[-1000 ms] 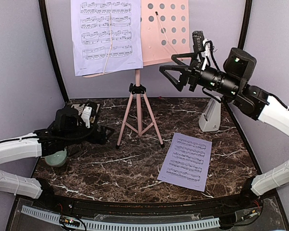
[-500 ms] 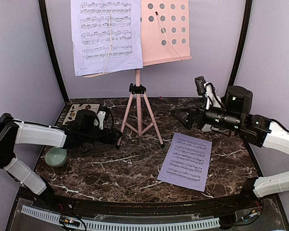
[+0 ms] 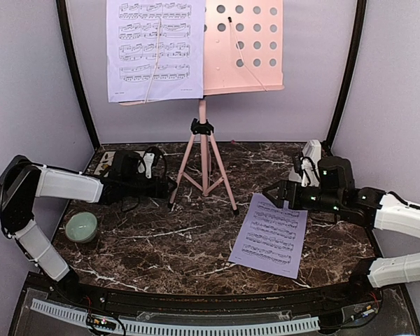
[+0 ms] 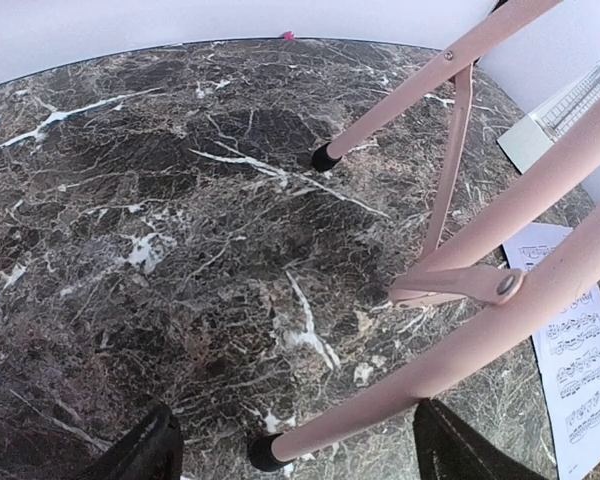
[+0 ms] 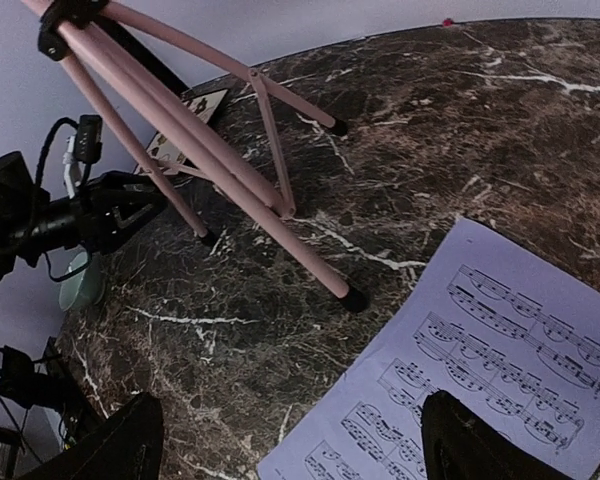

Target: Set up the instrument practice props

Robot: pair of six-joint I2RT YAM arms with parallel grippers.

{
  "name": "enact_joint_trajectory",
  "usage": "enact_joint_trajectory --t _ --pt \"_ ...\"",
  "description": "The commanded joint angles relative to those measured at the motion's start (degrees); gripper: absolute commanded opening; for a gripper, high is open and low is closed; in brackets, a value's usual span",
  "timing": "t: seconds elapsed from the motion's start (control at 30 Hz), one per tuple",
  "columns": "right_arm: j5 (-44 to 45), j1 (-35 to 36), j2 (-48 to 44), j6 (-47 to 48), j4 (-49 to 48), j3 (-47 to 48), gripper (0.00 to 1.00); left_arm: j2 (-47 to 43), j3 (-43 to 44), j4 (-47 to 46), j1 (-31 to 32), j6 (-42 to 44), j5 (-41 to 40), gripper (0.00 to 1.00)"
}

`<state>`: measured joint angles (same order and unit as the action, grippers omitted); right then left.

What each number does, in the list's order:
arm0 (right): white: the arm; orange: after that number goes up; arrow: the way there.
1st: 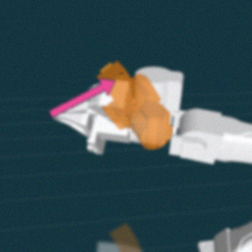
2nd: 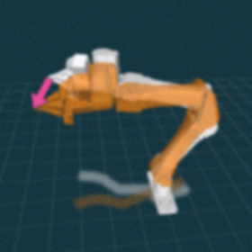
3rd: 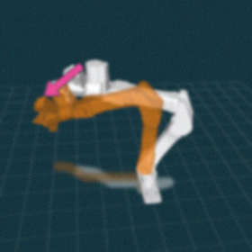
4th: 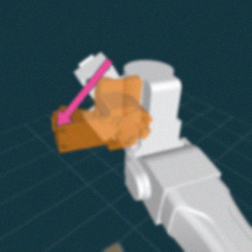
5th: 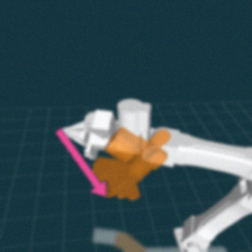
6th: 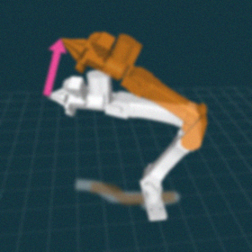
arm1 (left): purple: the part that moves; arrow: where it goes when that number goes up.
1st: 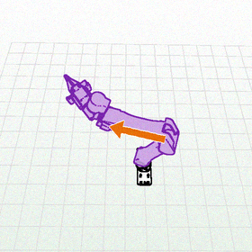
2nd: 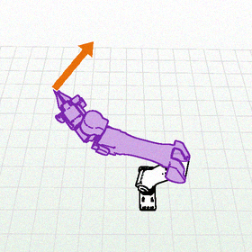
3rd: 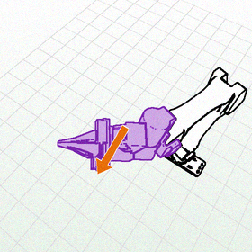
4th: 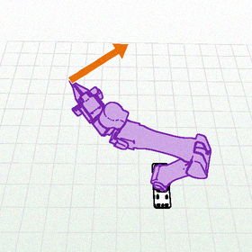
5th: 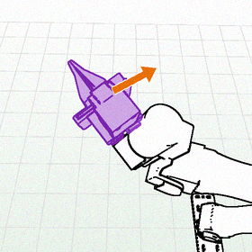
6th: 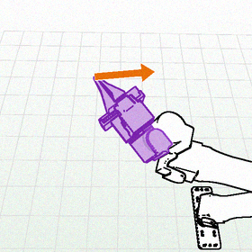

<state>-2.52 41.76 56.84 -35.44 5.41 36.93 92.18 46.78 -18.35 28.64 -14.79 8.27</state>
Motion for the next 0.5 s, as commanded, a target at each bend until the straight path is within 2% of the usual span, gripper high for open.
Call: enact_joint_trajectory --t 0.0,0.27,0.47 --pt "1.6 -3.5 -3.7 -7.9 1.8 -3.8 0.89 0.0 2.3 -2.1 -1.7 1.0 -1.3 0.82" --pt "0.5 -8.7 -12.4 -20.0 10.7 -12.9 0.82 -8.3 -3.8 -4.8 -0.1 1.0 3.6 0.85" --pt "-3.9 -14.7 -13.9 -20.6 12.0 -17.0 0.77 -14.5 -9.4 -3.3 6.1 3.0 3.6 0.84"
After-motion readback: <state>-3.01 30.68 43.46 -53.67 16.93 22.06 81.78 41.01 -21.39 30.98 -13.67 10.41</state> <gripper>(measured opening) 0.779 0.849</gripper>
